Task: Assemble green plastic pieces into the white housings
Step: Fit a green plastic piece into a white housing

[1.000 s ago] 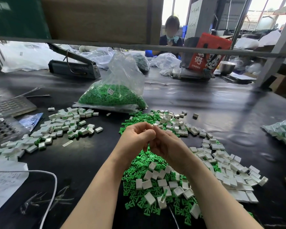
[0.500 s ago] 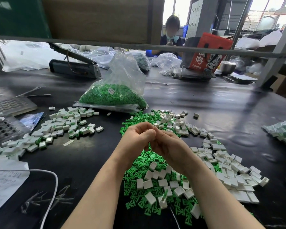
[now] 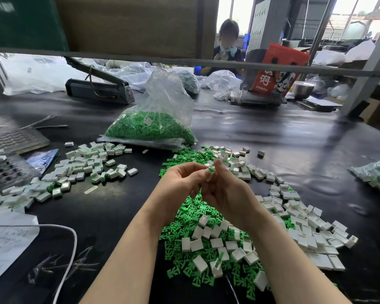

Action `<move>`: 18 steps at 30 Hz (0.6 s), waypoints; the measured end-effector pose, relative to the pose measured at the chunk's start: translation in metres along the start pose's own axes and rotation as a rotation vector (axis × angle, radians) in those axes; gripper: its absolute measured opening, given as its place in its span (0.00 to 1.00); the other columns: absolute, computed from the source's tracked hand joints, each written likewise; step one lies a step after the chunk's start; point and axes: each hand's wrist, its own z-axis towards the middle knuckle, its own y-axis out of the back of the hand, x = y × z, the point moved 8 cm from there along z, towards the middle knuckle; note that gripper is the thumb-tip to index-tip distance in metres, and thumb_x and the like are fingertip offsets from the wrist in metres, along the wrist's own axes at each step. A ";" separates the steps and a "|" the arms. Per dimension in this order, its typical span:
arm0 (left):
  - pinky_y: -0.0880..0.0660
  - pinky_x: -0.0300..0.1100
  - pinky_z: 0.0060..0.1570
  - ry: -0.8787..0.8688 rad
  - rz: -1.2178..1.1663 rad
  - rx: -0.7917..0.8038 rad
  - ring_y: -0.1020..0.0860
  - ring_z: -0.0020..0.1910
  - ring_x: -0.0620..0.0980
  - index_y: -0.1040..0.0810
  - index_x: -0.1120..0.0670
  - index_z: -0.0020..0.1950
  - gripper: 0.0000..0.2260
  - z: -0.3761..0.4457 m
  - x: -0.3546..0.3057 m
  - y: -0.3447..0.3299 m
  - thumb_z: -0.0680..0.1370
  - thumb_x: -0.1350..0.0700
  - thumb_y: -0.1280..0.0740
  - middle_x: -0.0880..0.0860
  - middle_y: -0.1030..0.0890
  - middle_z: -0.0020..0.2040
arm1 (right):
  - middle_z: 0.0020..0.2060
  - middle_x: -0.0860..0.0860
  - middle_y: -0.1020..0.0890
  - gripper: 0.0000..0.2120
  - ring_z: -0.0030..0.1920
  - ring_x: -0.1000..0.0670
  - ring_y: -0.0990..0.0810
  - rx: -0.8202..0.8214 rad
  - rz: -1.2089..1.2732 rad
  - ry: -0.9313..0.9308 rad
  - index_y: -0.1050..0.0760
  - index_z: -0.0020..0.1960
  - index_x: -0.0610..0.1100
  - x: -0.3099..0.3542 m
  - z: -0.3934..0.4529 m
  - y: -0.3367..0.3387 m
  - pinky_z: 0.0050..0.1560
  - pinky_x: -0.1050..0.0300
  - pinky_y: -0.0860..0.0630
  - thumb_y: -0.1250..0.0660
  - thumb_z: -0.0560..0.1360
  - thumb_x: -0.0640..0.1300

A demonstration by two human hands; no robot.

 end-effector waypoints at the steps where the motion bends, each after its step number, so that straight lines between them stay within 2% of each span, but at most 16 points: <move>1: 0.33 0.30 0.26 0.000 -0.006 0.001 0.31 0.28 0.42 0.17 0.56 0.45 0.03 0.000 0.000 0.001 0.76 0.59 0.30 0.48 0.20 0.33 | 0.40 0.39 0.25 0.26 0.33 0.53 0.29 0.000 0.018 -0.007 0.25 0.50 0.36 0.000 0.000 0.000 0.29 0.65 0.31 0.46 0.79 0.59; 3: 0.33 0.29 0.26 0.001 -0.013 -0.004 0.29 0.27 0.40 0.18 0.56 0.47 0.05 0.000 0.000 0.002 0.74 0.56 0.29 0.46 0.18 0.34 | 0.37 0.44 0.24 0.23 0.30 0.53 0.29 -0.007 0.004 -0.019 0.22 0.45 0.41 0.001 -0.001 0.000 0.28 0.65 0.32 0.45 0.79 0.59; 5: 0.28 0.32 0.30 0.034 -0.052 -0.047 0.23 0.32 0.41 0.18 0.57 0.48 0.11 0.000 0.001 0.008 0.69 0.53 0.27 0.49 0.16 0.39 | 0.32 0.48 0.24 0.24 0.28 0.53 0.30 -0.054 -0.094 -0.026 0.21 0.39 0.45 0.002 -0.003 0.005 0.27 0.65 0.34 0.46 0.80 0.59; 8: 0.22 0.35 0.32 0.173 -0.208 -0.186 0.17 0.35 0.45 0.19 0.58 0.49 0.15 -0.001 0.012 0.024 0.65 0.54 0.26 0.54 0.15 0.41 | 0.27 0.49 0.27 0.23 0.26 0.53 0.31 -0.216 -0.431 -0.008 0.23 0.35 0.44 0.009 -0.007 0.024 0.27 0.65 0.34 0.45 0.82 0.55; 10: 0.21 0.35 0.29 0.263 -0.344 -0.331 0.17 0.32 0.46 0.19 0.59 0.47 0.10 -0.004 0.021 0.042 0.68 0.58 0.27 0.55 0.15 0.37 | 0.26 0.50 0.26 0.21 0.26 0.53 0.31 -0.348 -0.659 0.010 0.24 0.36 0.43 0.016 -0.010 0.039 0.29 0.63 0.32 0.42 0.82 0.52; 12: 0.21 0.36 0.28 0.307 -0.500 -0.486 0.18 0.28 0.46 0.20 0.60 0.45 0.04 -0.009 0.029 0.062 0.73 0.60 0.29 0.55 0.16 0.33 | 0.28 0.48 0.23 0.18 0.27 0.52 0.29 -0.466 -0.836 0.043 0.23 0.38 0.43 0.024 -0.013 0.052 0.32 0.57 0.30 0.40 0.82 0.49; 15: 0.19 0.37 0.30 0.336 -0.702 -0.643 0.18 0.28 0.46 0.22 0.60 0.43 0.06 -0.014 0.040 0.088 0.77 0.59 0.31 0.55 0.17 0.31 | 0.29 0.51 0.21 0.14 0.26 0.53 0.29 -0.592 -1.063 0.081 0.23 0.40 0.46 0.037 -0.019 0.065 0.31 0.60 0.33 0.39 0.81 0.50; 18: 0.20 0.37 0.31 0.346 -0.838 -0.727 0.17 0.30 0.45 0.24 0.60 0.43 0.09 -0.016 0.046 0.107 0.81 0.57 0.36 0.54 0.17 0.30 | 0.32 0.54 0.21 0.12 0.31 0.55 0.25 -0.689 -1.262 0.009 0.24 0.41 0.48 0.046 -0.027 0.081 0.31 0.61 0.35 0.37 0.80 0.52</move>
